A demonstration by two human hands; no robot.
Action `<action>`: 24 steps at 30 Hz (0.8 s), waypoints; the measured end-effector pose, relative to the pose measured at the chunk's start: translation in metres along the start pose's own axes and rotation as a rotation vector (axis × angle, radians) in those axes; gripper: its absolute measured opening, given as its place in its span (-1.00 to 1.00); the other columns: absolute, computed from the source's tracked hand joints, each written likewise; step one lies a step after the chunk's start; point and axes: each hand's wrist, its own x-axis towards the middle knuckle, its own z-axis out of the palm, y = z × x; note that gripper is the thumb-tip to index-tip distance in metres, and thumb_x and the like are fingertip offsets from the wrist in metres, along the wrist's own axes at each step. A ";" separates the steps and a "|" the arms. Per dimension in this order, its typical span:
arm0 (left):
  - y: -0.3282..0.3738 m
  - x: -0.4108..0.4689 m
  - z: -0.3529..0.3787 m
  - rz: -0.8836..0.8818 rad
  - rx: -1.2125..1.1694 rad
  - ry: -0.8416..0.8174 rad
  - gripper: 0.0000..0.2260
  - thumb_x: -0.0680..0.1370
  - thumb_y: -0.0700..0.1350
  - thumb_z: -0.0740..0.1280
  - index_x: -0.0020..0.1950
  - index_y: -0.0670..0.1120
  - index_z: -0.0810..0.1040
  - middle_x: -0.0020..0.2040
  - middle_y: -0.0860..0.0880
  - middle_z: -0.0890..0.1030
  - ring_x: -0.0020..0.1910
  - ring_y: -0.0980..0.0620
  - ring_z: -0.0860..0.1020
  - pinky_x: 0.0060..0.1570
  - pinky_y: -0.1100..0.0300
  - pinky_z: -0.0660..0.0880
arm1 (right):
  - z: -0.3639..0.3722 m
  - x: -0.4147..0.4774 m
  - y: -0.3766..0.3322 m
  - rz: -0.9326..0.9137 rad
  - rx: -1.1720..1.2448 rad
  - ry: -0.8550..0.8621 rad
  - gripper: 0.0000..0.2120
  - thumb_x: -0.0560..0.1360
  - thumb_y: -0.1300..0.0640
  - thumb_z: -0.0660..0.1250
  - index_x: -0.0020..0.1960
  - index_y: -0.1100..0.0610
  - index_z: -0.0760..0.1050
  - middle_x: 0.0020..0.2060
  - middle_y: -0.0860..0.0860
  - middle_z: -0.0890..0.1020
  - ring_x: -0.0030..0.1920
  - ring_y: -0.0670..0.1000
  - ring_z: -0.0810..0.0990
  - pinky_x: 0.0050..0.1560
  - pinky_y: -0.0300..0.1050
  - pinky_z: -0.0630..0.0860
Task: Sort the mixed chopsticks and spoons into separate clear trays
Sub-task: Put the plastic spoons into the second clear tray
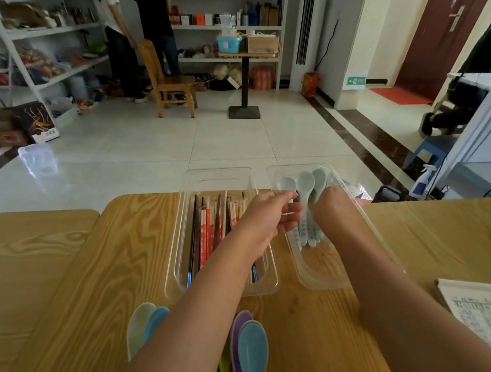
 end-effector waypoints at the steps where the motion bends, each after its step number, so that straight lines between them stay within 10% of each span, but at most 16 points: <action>1: 0.000 0.001 0.000 -0.006 -0.001 -0.001 -0.83 0.66 -0.13 0.24 0.16 -0.16 0.56 -0.02 -0.14 0.66 -0.12 -0.01 0.60 -0.12 0.19 0.57 | 0.000 0.001 0.002 0.014 0.031 -0.007 -0.81 0.58 0.24 0.23 -0.18 0.23 0.51 -0.35 0.06 0.51 -0.36 0.03 0.51 -0.47 -0.19 0.30; 10: -0.008 -0.001 0.003 -0.039 -0.001 0.013 -0.80 0.65 -0.13 0.25 0.22 -0.17 0.55 0.11 -0.20 0.66 -0.10 -0.01 0.62 -0.09 0.16 0.59 | -0.005 0.003 0.013 0.098 0.234 -0.048 -0.67 0.58 0.18 0.31 -0.33 0.19 0.35 -0.44 0.03 0.43 -0.48 -0.05 0.36 -0.52 -0.21 0.23; 24: 0.020 -0.102 0.013 0.114 -0.045 0.003 -0.81 0.67 -0.13 0.21 0.17 -0.18 0.56 -0.06 -0.12 0.66 -0.16 0.02 0.62 -0.10 0.18 0.58 | -0.091 -0.119 -0.009 -0.140 0.495 -0.051 -0.84 0.55 0.16 0.36 -0.06 0.24 0.64 -0.26 0.13 0.68 -0.27 0.09 0.64 -0.14 0.04 0.63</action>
